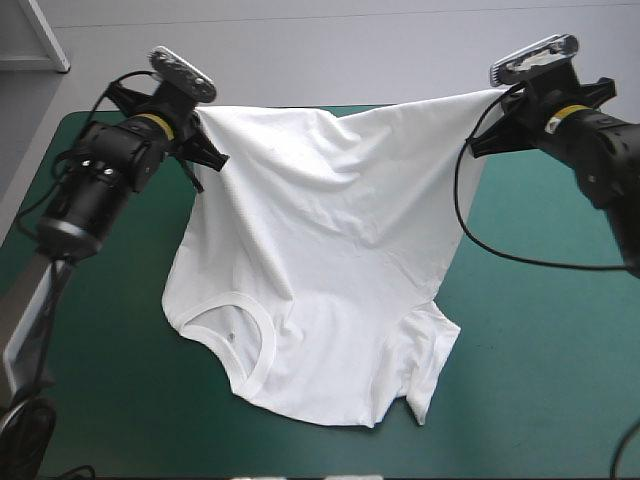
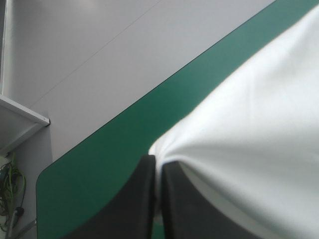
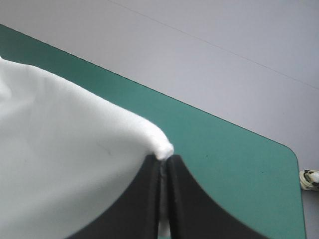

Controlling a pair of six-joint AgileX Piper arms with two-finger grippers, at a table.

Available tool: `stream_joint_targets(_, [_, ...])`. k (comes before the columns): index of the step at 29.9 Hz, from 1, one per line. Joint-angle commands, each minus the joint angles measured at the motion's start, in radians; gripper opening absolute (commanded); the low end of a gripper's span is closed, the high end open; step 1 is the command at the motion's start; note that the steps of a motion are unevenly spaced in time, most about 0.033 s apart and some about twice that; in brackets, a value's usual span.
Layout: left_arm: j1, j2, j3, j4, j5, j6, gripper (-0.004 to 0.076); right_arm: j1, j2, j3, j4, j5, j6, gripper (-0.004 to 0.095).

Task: Fold the cloth

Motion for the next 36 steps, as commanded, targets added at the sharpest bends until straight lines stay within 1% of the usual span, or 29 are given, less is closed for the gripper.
stream_joint_targets(1, [0.0, 0.077, -0.042, 0.063, -0.134, -0.019, 0.0019, -0.004, 0.103, -0.021, -0.034, -0.171, 0.001, -0.0017])
stream_joint_targets(4, [0.002, 0.183, -0.058, 0.066, -0.136, -0.019, 0.0019, -0.004, 0.214, -0.021, -0.032, -0.22, 0.001, -0.0017])
stream_joint_targets(9, [0.007, 0.287, -0.058, 0.061, -0.166, -0.019, 0.0019, -0.004, 0.379, -0.021, -0.034, -0.295, 0.001, -0.0017])
stream_joint_targets(14, [0.041, 0.35, -0.058, 0.025, -0.14, -0.03, 0.0019, -0.004, 0.47, -0.021, -0.019, -0.299, 0.016, -0.0017])
stream_joint_targets(16, [0.063, 0.354, -0.058, -0.021, -0.136, -0.032, 0.0024, -0.004, 0.477, -0.021, -0.012, -0.309, 0.016, 0.0002])
stream_joint_targets(17, [0.078, 0.354, -0.058, -0.05, -0.144, -0.032, 0.0042, -0.004, 0.477, -0.021, -0.012, -0.32, 0.016, 0.0028])
stream_joint_targets(19, [0.102, 0.354, -0.058, -0.095, -0.15, -0.03, 0.0118, -0.004, 0.477, -0.021, -0.012, -0.329, 0.022, 0.0093])
stream_joint_targets(20, [0.112, 0.354, -0.058, -0.118, -0.15, -0.03, 0.0184, -0.004, 0.477, -0.021, -0.012, -0.332, 0.024, 0.0151])
stream_joint_targets(21, [0.121, 0.354, -0.058, -0.137, -0.15, -0.03, 0.026, -0.004, 0.477, -0.021, -0.012, -0.334, 0.033, 0.0235])
stream_joint_targets(22, [0.127, 0.354, -0.058, -0.142, -0.147, -0.03, 0.0335, -0.004, 0.477, -0.021, -0.012, -0.334, 0.038, 0.0298])
stream_joint_targets(23, [0.132, 0.354, -0.058, -0.156, -0.138, -0.03, 0.0405, -0.004, 0.477, -0.021, -0.012, -0.338, 0.054, 0.0395])
stream_joint_targets(24, [0.137, 0.354, -0.058, -0.161, -0.131, -0.03, 0.0462, -0.004, 0.475, -0.021, -0.012, -0.34, 0.056, 0.0454])
stream_joint_targets(25, [0.139, 0.35, -0.06, -0.167, -0.12, -0.03, 0.0498, -0.004, 0.471, -0.026, -0.014, -0.341, 0.06, 0.0519])
stream_joint_targets(26, [0.139, 0.344, -0.06, -0.167, -0.113, -0.03, 0.051, -0.004, 0.466, -0.033, -0.014, -0.337, 0.062, 0.0561])
stream_joint_targets(28, [0.139, 0.317, -0.06, -0.167, -0.103, -0.03, 0.051, -0.004, 0.441, -0.048, -0.035, -0.337, 0.079, 0.0585])
stream_joint_targets(33, [0.142, 0.186, -0.06, -0.165, -0.102, -0.032, 0.0508, -0.004, 0.33, -0.088, -0.068, -0.337, 0.112, 0.0584])
stream_joint_targets(36, [0.166, 0.1, -0.049, -0.195, -0.062, -0.075, 0.0498, -0.004, 0.249, -0.088, -0.068, -0.305, 0.114, 0.0581])
